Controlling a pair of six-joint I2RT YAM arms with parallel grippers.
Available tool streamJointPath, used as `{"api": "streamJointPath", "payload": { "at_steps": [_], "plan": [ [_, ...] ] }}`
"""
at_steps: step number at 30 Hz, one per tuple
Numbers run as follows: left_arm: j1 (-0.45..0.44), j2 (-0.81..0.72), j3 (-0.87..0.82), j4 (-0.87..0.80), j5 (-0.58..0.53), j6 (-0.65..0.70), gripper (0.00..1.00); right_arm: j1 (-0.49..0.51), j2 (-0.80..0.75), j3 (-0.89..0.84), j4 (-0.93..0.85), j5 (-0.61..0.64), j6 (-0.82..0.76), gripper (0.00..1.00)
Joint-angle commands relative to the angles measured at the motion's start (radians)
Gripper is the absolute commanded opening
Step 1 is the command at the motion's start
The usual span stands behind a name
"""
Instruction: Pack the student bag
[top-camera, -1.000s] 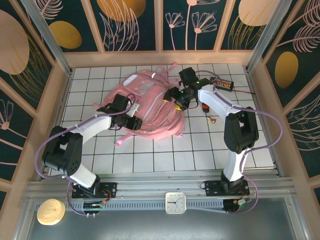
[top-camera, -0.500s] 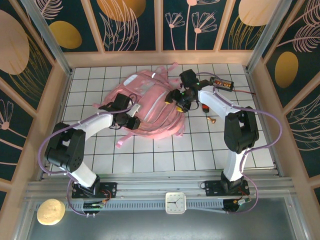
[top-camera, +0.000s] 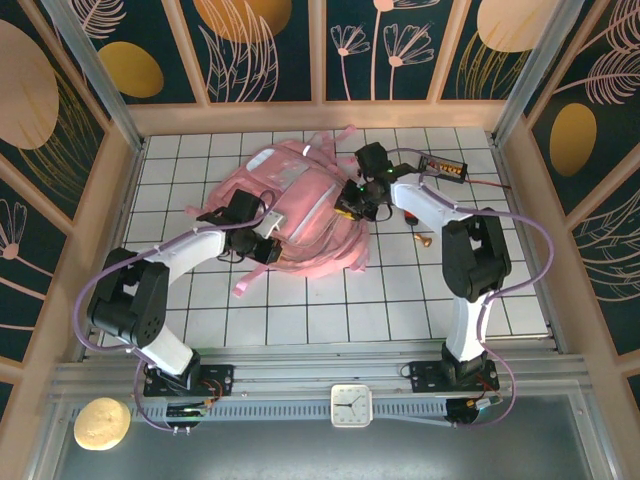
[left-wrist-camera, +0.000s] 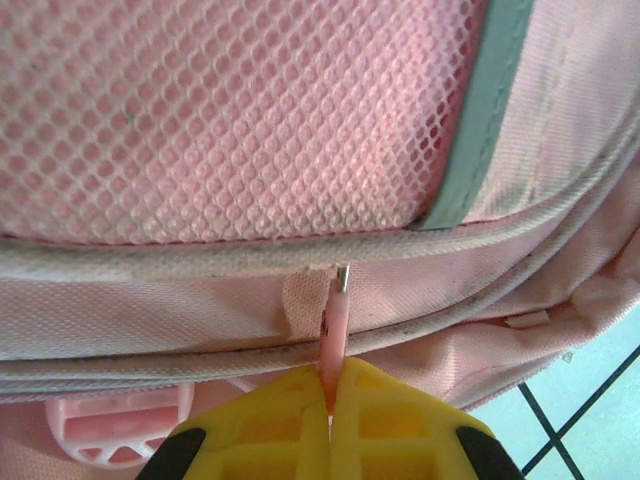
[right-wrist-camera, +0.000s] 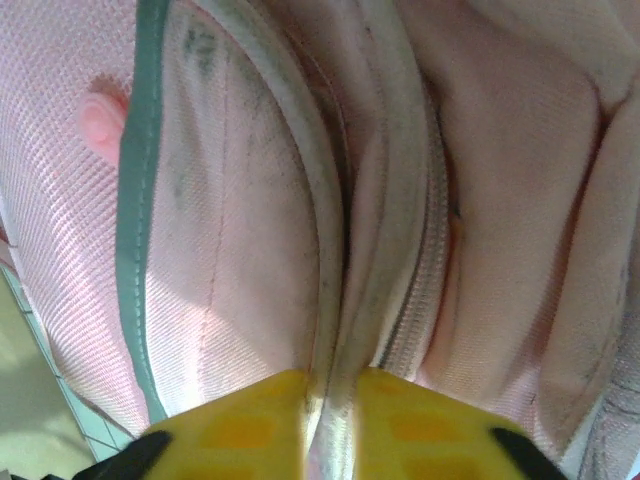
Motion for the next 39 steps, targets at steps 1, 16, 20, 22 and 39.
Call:
{"api": "streamJointPath", "payload": {
  "at_steps": [1,16,20,22,39],
  "plan": [
    [0.007,-0.031,-0.005,0.018,0.048,-0.013,0.00,0.031,0.017,0.000,0.080,-0.031,0.029,0.00],
    [-0.083,0.008,0.011,0.175,0.148,-0.217,0.00,0.102,-0.035,-0.054,0.207,-0.081,0.161,0.00],
    [-0.106,0.032,0.065,0.171,0.141,-0.228,0.01,0.107,-0.037,-0.049,0.196,-0.075,0.163,0.00],
    [-0.118,0.041,0.080,0.155,0.132,-0.225,0.01,0.107,-0.042,-0.049,0.196,-0.073,0.161,0.00],
    [-0.169,0.040,0.159,0.227,0.010,-0.419,0.39,0.083,-0.118,-0.116,0.179,-0.045,0.143,0.36]
  ]
}}
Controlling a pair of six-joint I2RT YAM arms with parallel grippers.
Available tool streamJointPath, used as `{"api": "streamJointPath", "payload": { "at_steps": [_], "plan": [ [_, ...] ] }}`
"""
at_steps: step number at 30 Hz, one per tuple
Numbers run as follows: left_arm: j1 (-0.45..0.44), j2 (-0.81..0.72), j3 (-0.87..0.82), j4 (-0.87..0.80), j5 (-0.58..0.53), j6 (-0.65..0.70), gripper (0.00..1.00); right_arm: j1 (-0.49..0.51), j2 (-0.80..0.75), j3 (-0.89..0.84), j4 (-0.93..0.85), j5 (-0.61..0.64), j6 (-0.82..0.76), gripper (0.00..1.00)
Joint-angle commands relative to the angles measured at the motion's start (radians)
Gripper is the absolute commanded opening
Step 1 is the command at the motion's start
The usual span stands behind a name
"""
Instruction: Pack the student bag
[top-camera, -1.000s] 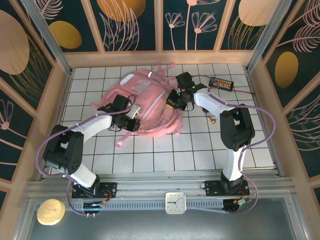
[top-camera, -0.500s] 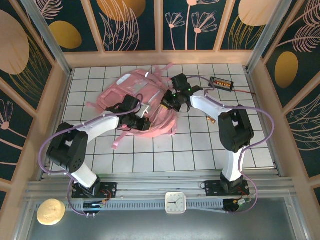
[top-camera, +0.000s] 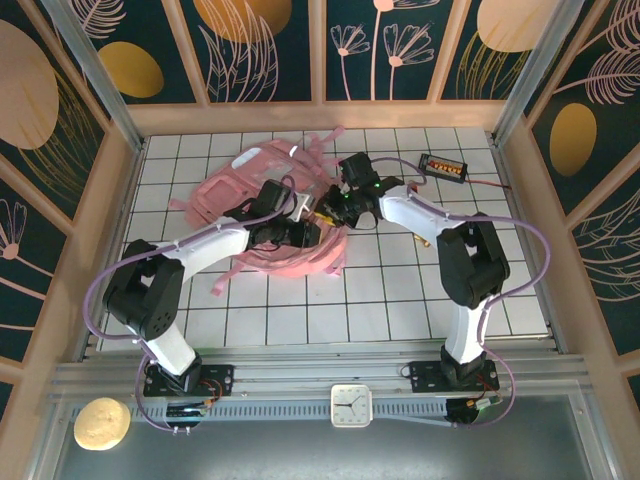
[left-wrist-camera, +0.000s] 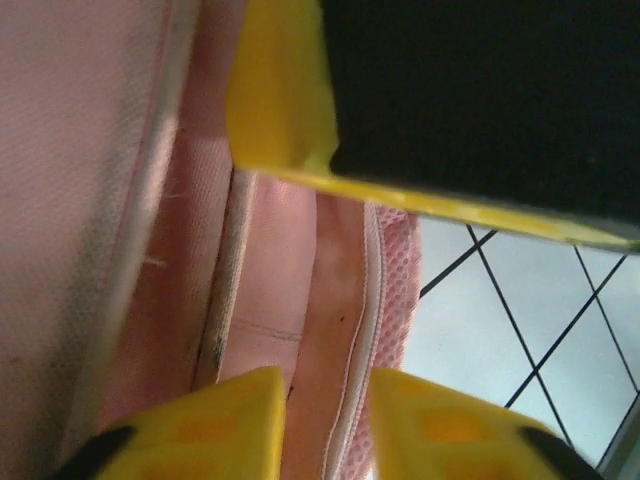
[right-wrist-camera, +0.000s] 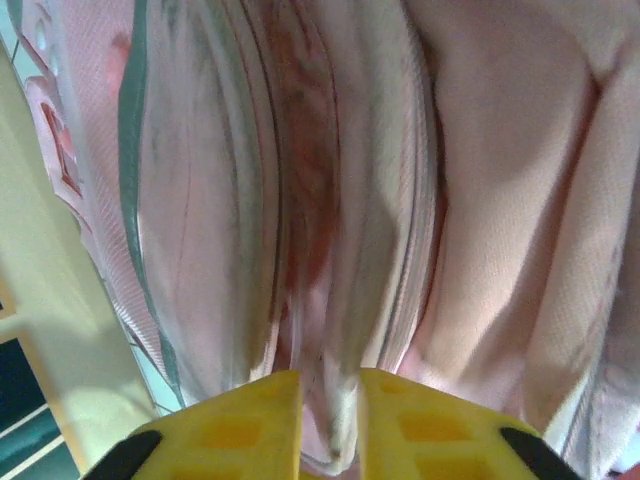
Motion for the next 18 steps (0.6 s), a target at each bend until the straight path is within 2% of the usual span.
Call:
{"api": "streamJointPath", "payload": {
  "at_steps": [1,5,7,9,11,14,18],
  "plan": [
    [0.001,-0.067,0.021,-0.006,-0.023,-0.035,0.44,-0.014,-0.085,-0.021,-0.029,0.013,-0.038,0.42],
    [0.005,-0.201,-0.010,-0.069,-0.058,-0.055,0.59,-0.014,-0.130,-0.021,-0.107,0.068,-0.104,0.52],
    [0.012,-0.272,-0.045,-0.101,-0.095,-0.078,0.71,-0.014,-0.147,-0.025,-0.138,0.088,-0.128,0.57],
    [0.032,-0.324,-0.078,-0.124,-0.110,-0.107,0.74,-0.014,-0.155,-0.025,-0.154,0.095,-0.147,0.58],
    [0.057,-0.364,-0.112,-0.120,-0.095,-0.138,0.90,-0.014,-0.152,-0.020,-0.158,0.078,-0.165,0.59],
    [0.075,-0.395,-0.183,-0.088,-0.071,-0.179,0.92,-0.014,-0.137,0.002,-0.157,0.059,-0.196,0.59],
    [0.138,-0.419,-0.227,-0.098,-0.103,-0.265,0.90,-0.013,-0.116,0.045,-0.153,0.041,-0.244,0.57]
  ]
}}
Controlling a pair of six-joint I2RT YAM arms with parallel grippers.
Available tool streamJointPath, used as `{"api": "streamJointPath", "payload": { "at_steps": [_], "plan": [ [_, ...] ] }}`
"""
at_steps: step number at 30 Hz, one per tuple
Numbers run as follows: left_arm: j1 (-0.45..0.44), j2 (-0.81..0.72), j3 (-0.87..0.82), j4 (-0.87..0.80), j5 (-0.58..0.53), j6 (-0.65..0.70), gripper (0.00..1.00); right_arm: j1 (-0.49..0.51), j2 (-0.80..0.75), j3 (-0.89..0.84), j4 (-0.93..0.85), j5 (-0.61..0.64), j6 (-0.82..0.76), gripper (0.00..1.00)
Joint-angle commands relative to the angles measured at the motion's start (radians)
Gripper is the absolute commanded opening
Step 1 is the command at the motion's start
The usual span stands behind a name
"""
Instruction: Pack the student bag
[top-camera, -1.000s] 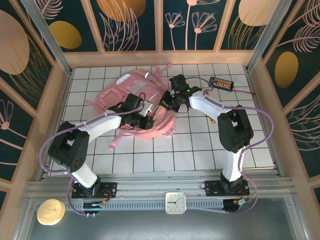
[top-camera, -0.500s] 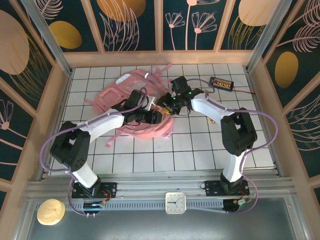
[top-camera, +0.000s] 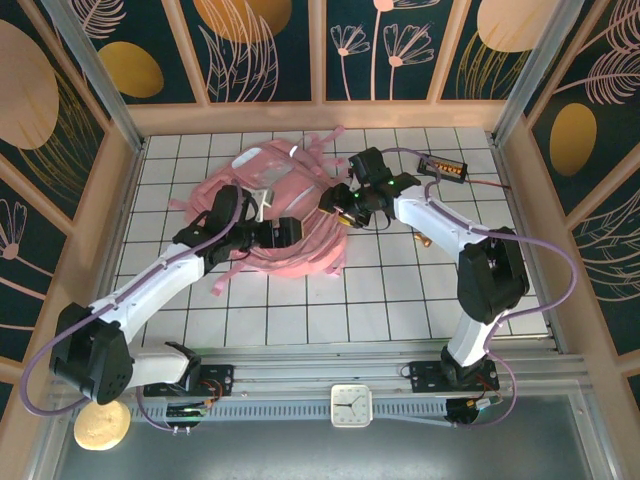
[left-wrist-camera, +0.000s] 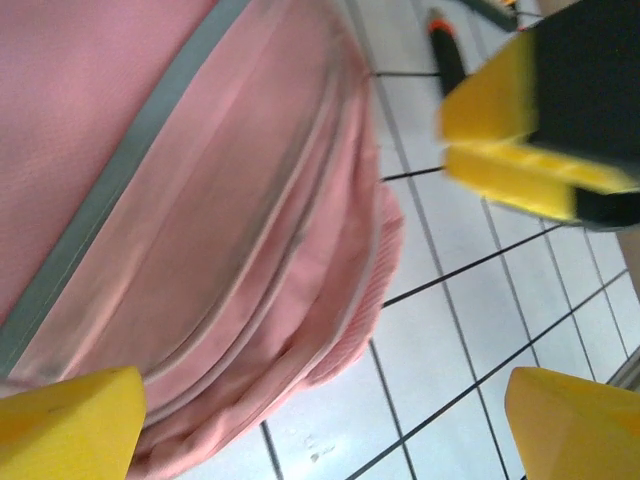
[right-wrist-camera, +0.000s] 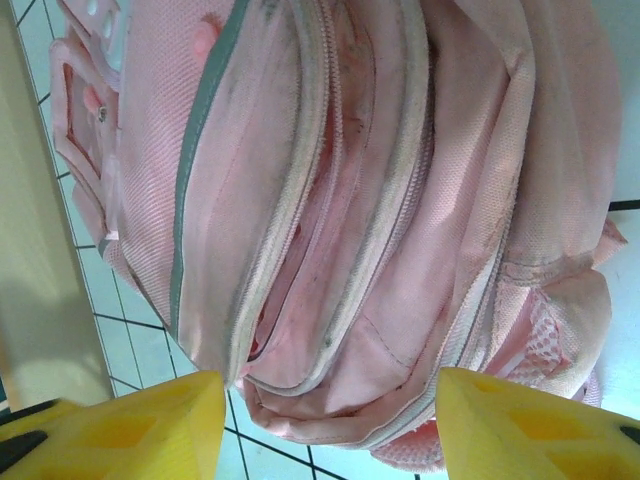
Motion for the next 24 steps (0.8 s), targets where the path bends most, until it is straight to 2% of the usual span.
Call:
{"api": "streamJointPath", "payload": {
  "at_steps": [1,4,12,18,24],
  "plan": [
    [0.060,-0.028,-0.037,-0.034,-0.045,-0.113,0.88,-0.001,0.020,0.049,-0.018,-0.024,-0.064,0.55],
    [0.127,-0.050,-0.073,-0.019,-0.055,-0.171,0.85,0.005,0.029,0.036,0.014,-0.062,-0.044,0.54],
    [0.279,0.013,-0.113,0.163,0.051,-0.304,0.80,0.011,0.053,0.062,0.028,-0.086,-0.037,0.53],
    [0.304,0.155,-0.031,0.150,0.067,-0.266,0.69,0.010,0.047,0.081,0.003,-0.077,-0.053,0.51],
    [0.304,0.241,0.000,0.169,0.080,-0.259,0.64,0.006,0.039,0.101,-0.020,-0.064,-0.074,0.50]
  ]
}}
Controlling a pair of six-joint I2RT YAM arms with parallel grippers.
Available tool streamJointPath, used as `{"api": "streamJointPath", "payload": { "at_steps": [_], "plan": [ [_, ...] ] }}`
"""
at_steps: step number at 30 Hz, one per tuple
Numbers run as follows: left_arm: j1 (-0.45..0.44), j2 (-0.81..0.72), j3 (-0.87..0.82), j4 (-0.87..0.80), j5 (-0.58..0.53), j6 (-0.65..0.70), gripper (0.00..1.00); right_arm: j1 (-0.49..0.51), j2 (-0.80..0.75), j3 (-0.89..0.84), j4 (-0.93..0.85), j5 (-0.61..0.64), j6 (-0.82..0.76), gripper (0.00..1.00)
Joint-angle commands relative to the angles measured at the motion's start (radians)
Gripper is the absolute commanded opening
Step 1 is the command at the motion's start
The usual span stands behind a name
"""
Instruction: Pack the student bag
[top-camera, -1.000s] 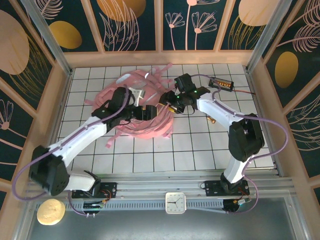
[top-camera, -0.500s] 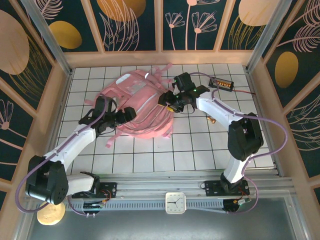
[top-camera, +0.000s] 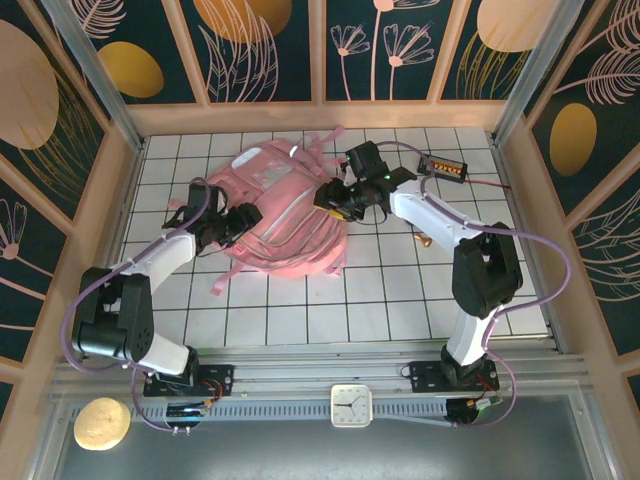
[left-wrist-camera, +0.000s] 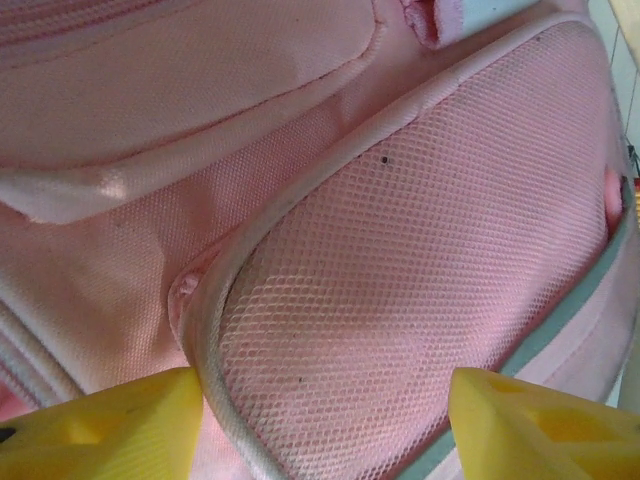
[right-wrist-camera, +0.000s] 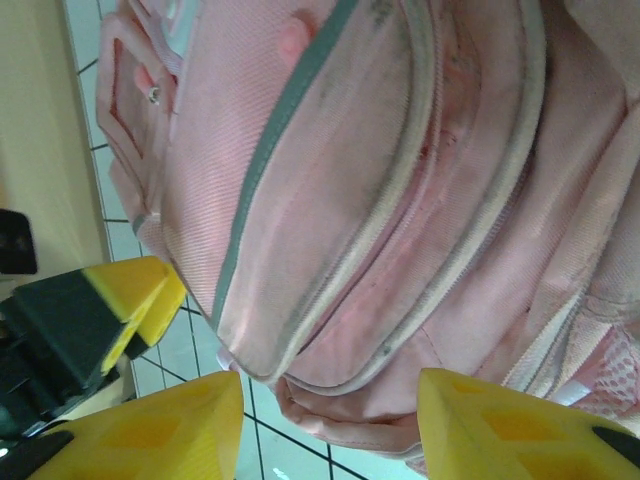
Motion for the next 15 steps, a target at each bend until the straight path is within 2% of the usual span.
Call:
{"api": "streamJointPath", "payload": {
  "at_steps": [1,8,12,15],
  "plan": [
    [0.005,0.033,0.033,0.038,0.036,0.000,0.62,0.002,-0.009,0.033,-0.027,0.004,-0.034,0.50],
    [0.006,0.058,0.040,-0.010,0.012,0.027,0.60,-0.007,-0.008,0.042,-0.029,0.003,-0.034,0.50],
    [0.008,0.074,0.029,-0.002,0.012,0.016,0.66,-0.007,-0.003,0.049,-0.032,0.002,-0.032,0.50],
    [0.010,0.074,0.036,-0.002,0.002,0.014,0.66,-0.007,-0.003,0.055,-0.038,0.004,-0.034,0.50]
  ]
}}
